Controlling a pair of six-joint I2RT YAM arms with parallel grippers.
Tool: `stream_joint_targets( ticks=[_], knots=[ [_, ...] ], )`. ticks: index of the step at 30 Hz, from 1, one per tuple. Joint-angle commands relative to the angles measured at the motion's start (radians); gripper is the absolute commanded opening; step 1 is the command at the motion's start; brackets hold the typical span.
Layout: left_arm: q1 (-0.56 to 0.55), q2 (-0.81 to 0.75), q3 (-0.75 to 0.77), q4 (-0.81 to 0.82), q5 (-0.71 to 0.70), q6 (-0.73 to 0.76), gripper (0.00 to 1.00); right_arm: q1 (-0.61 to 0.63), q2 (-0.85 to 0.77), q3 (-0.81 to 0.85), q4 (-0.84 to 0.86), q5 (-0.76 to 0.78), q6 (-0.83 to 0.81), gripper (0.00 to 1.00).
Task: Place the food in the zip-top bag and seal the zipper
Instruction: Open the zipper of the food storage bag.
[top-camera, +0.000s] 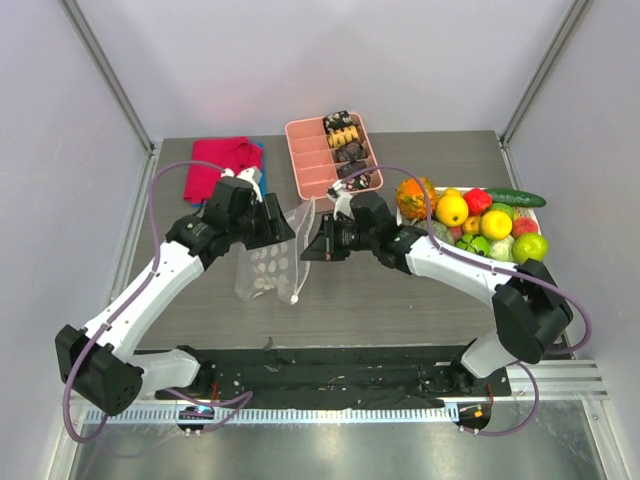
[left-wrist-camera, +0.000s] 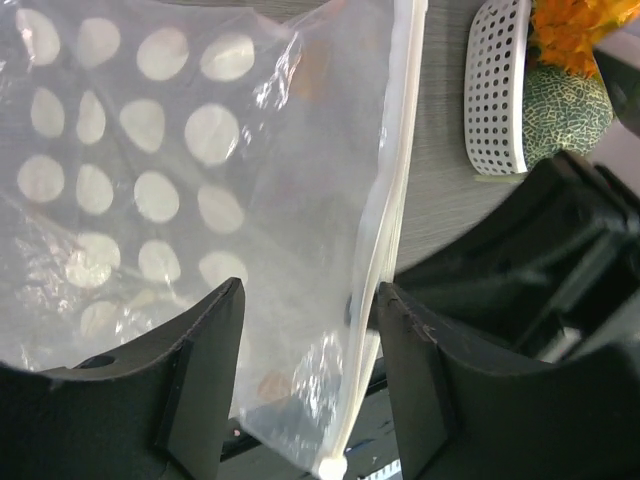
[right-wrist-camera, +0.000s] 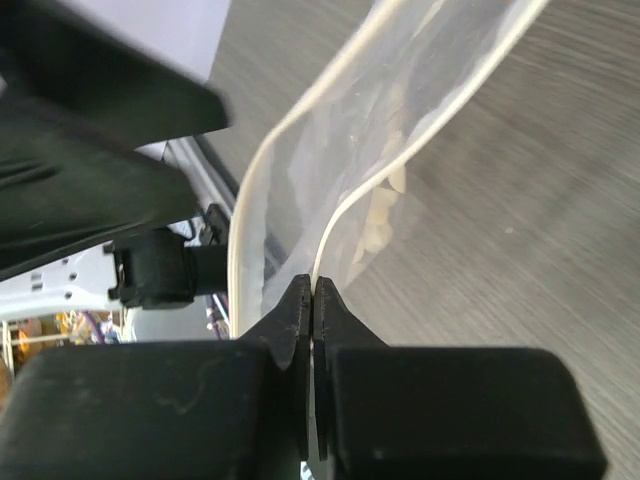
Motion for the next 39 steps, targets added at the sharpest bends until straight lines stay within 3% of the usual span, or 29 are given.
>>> stream_joint_targets(
  ticks=[1, 5, 11, 15, 19, 22, 23, 24, 30, 37, 39],
  knots=[
    [0.004, 0.016, 0.038, 0.006, 0.044, 0.007, 0.59, 0.027, -0.058, 0.025, 0.024, 0.000, -0.065, 0.01],
    [-0.014, 0.014, 0.033, 0.043, 0.055, 0.003, 0.59, 0.038, -0.046, 0.038, 0.027, -0.007, -0.065, 0.01],
    [-0.035, 0.059, 0.035, 0.017, 0.029, 0.022, 0.49, 0.043, -0.049, 0.054, 0.028, -0.007, -0.056, 0.01],
    [-0.043, 0.059, 0.015, 0.002, 0.026, 0.039, 0.55, 0.043, -0.046, 0.057, 0.024, -0.001, -0.039, 0.01],
    [-0.068, 0.050, 0.003, 0.014, 0.003, 0.056, 0.54, 0.044, -0.038, 0.060, 0.044, -0.010, -0.016, 0.01],
    [-0.071, 0.050, 0.010, 0.003, -0.014, 0.092, 0.27, 0.043, -0.044, 0.058, 0.041, -0.012, -0.021, 0.01],
    [-0.066, 0.047, 0.018, -0.029, -0.022, 0.109, 0.09, 0.032, -0.050, 0.057, 0.014, -0.009, -0.031, 0.01],
    [-0.057, 0.043, 0.038, -0.047, -0.020, 0.126, 0.01, 0.023, -0.056, 0.052, 0.000, -0.006, -0.039, 0.01],
    [0.124, 0.019, 0.050, -0.216, 0.167, 0.169, 0.00, -0.136, -0.099, -0.050, -0.104, 0.006, -0.067, 0.01],
    [0.224, -0.016, 0.044, -0.277, 0.231, 0.200, 0.00, -0.171, -0.087, -0.057, -0.187, -0.023, -0.173, 0.02],
    [0.222, -0.016, 0.066, -0.268, 0.284, 0.180, 0.00, -0.171, -0.096, -0.046, -0.177, -0.070, -0.182, 0.21]
  ],
)
